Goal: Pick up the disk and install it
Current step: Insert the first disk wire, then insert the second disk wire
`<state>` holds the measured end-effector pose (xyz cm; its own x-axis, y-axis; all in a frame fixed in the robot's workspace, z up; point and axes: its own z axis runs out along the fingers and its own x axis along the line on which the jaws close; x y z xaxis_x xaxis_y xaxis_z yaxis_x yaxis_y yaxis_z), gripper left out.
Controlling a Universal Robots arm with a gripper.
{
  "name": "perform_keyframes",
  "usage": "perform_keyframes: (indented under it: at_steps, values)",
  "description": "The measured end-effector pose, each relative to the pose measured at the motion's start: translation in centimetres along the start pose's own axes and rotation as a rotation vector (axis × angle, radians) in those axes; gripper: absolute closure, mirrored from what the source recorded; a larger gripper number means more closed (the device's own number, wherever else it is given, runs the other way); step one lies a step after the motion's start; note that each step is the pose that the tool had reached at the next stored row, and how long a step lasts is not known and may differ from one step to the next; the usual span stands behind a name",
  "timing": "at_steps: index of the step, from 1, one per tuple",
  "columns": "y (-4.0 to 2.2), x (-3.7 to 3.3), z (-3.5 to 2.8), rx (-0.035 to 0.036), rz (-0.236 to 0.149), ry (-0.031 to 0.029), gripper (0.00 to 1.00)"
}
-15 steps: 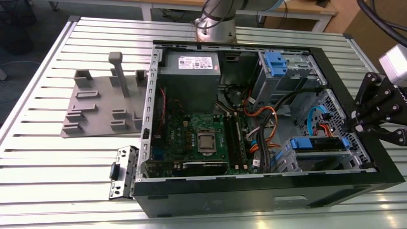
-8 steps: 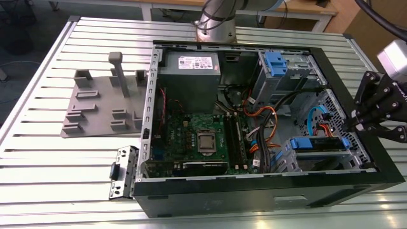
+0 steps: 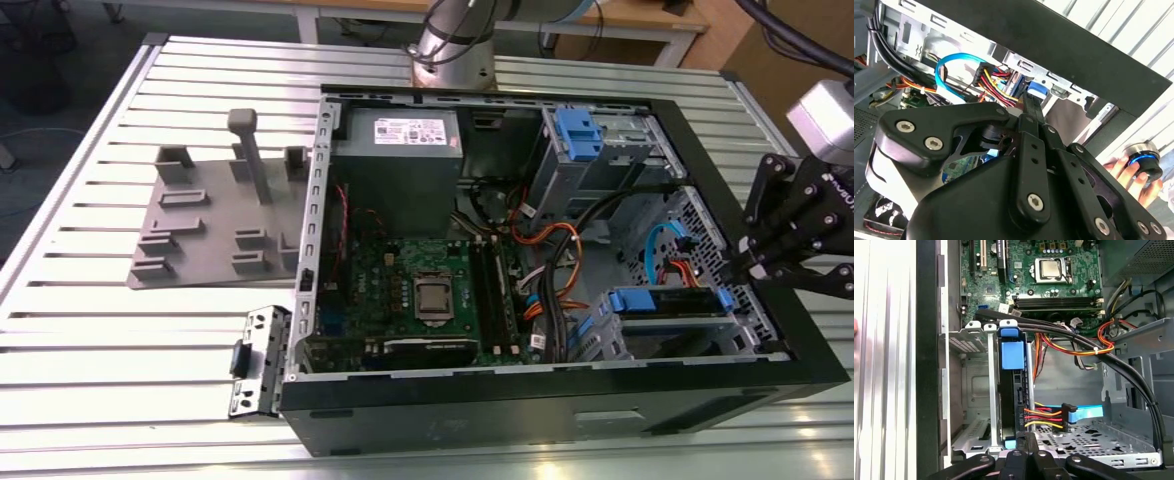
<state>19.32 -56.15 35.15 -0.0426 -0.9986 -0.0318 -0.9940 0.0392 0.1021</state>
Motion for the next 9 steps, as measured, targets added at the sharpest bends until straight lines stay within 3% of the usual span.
perform_keyframes:
  at_steps: [9]
  values:
    - [0.0,0.0,0.0,0.0,0.0,0.0002,0.9]
